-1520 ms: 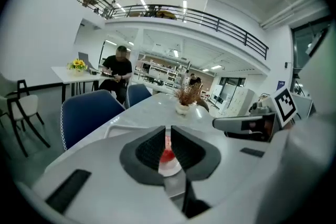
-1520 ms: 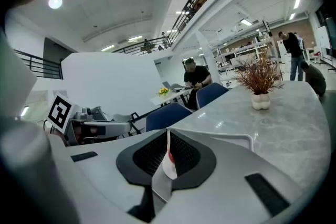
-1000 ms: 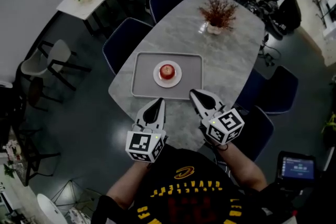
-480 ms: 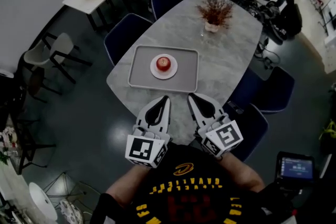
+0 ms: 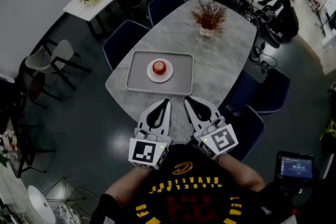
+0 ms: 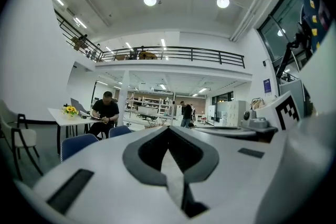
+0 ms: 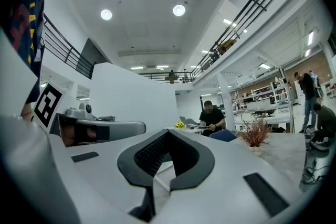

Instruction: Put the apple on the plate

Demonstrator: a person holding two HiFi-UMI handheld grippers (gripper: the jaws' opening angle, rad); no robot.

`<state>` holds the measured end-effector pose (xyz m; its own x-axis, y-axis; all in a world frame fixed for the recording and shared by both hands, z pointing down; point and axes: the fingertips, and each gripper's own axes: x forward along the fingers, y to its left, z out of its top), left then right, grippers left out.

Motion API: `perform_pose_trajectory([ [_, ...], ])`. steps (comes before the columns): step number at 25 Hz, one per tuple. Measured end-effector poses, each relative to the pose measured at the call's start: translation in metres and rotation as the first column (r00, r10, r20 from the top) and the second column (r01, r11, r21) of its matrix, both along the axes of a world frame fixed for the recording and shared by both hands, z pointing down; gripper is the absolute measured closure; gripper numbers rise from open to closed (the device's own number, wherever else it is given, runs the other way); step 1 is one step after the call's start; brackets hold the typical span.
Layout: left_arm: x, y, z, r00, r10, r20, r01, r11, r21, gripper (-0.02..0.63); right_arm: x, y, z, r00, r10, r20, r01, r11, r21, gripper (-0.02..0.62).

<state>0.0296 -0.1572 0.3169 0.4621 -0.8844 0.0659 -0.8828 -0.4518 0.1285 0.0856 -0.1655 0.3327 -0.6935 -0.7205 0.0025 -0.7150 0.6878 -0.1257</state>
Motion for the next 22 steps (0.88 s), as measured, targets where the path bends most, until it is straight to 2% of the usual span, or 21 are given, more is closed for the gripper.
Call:
perform_pose_trajectory([
  [5,0.011,0.007,0.000,0.999,0.031,0.013,-0.032,0.998,0.053,0.604,0.002,0.003,-0.006,1.000,-0.008,-0.001,0.008,0.999,0.034,0.589],
  [10,0.006,0.010,-0.001,1.000,0.018,0.024,-0.019,0.998,0.053,0.604,-0.001,0.006,-0.006,1.000,-0.017,0.009,0.017,1.000,0.006,0.589],
  [14,0.004,0.012,0.000,0.999,0.014,0.029,-0.015,0.999,0.034,0.604,-0.005,0.007,-0.005,0.999,-0.031,0.018,0.031,0.999,0.030,0.589],
  [22,0.000,0.015,-0.002,0.999,0.007,0.035,-0.009,0.999,0.053,0.604,-0.010,0.012,-0.006,0.999,-0.043,0.017,0.042,0.999,0.034,0.589],
])
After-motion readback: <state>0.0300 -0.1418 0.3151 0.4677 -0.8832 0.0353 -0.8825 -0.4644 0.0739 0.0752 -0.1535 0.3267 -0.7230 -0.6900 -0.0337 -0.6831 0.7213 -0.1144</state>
